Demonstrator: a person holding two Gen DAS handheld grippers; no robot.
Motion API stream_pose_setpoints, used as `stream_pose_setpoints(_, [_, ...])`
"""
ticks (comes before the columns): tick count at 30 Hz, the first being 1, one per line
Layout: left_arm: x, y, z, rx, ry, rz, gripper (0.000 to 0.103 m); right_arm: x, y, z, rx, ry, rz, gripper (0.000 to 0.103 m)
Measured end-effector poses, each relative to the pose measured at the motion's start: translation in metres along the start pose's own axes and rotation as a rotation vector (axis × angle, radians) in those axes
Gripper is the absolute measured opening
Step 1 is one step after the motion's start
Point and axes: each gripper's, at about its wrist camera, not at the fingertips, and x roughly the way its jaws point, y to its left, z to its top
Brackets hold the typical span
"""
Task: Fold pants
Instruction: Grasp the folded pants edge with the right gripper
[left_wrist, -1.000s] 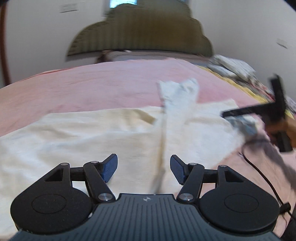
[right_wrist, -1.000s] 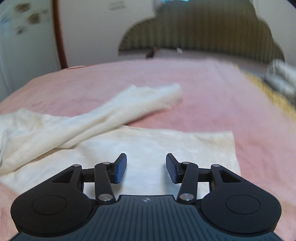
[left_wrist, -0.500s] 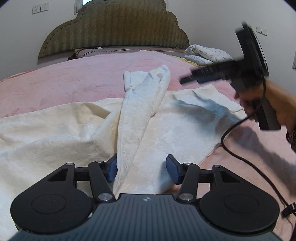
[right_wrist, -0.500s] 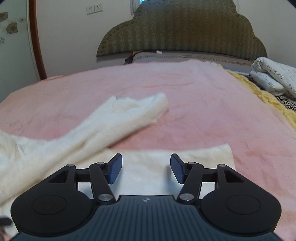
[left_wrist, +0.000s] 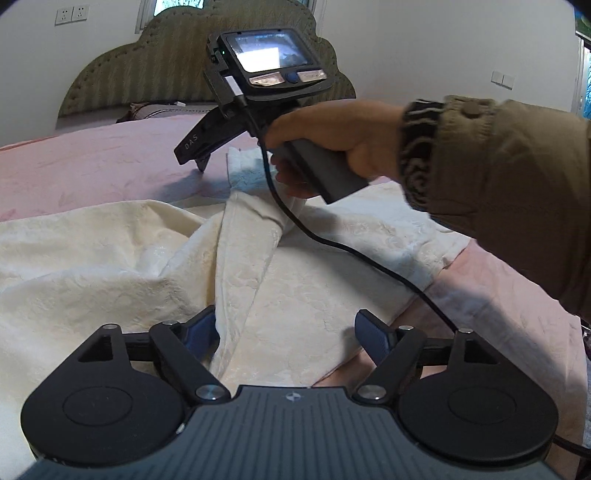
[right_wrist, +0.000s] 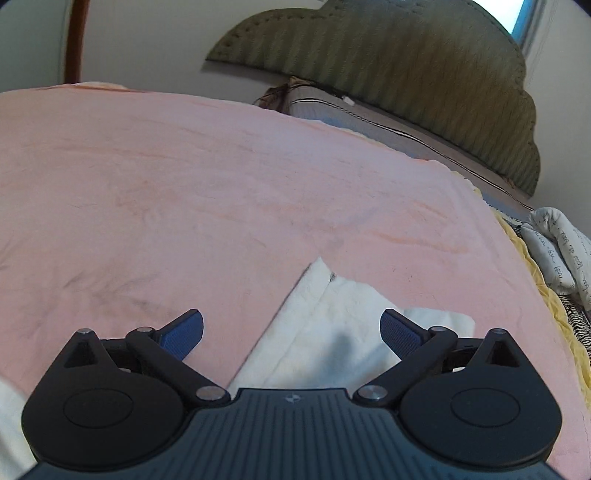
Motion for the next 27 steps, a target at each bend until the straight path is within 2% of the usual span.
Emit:
stream_pose_setpoints(1, [0.000,-0.001,0.000,0.003,0.001,0.000,0.084,0.006,-0.003,0.001,0.025,0.014,0.016,0.101])
stream_pose_setpoints(6, [0.000,-0.001,0.003,0.008,0.003,-0.007,0.088,0.021,-0.031,-0.001,0.179,0.086,0.116,0.067])
stream_pose_setpoints(8, [0.001,0.000,0.002,0.006,0.002,-0.010,0.088,0.017,-0.036,-0.001,0.183,0.083,0.129,0.041])
stream_pose_setpoints(9, [0.001,0.000,0.002,0.006,0.002,-0.010,0.088,0.015,-0.037,-0.001,0.183,0.085,0.132,0.034])
stream_pose_setpoints(11, [0.000,0.001,0.002,0.004,0.001,-0.012,0.088,0.011,-0.040,-0.002,0.196,0.075,0.150,0.015])
stream_pose_setpoints(14, [0.000,0.004,0.001,-0.010,-0.003,-0.022,0.088,0.000,-0.046,-0.006,0.221,0.041,0.170,0.009])
stream_pose_setpoints(20, [0.000,0.006,0.001,-0.032,-0.021,-0.044,0.088,-0.039,-0.089,-0.019,0.367,-0.085,0.206,0.008])
stream_pose_setpoints(24, [0.000,0.005,0.002,-0.033,-0.022,-0.034,0.085,-0.077,-0.138,-0.050,0.497,-0.151,0.218,0.008])
stream_pose_setpoints(27, [0.000,0.002,0.003,-0.017,-0.017,-0.012,0.084,-0.096,-0.174,-0.081,0.592,-0.160,0.238,0.008])
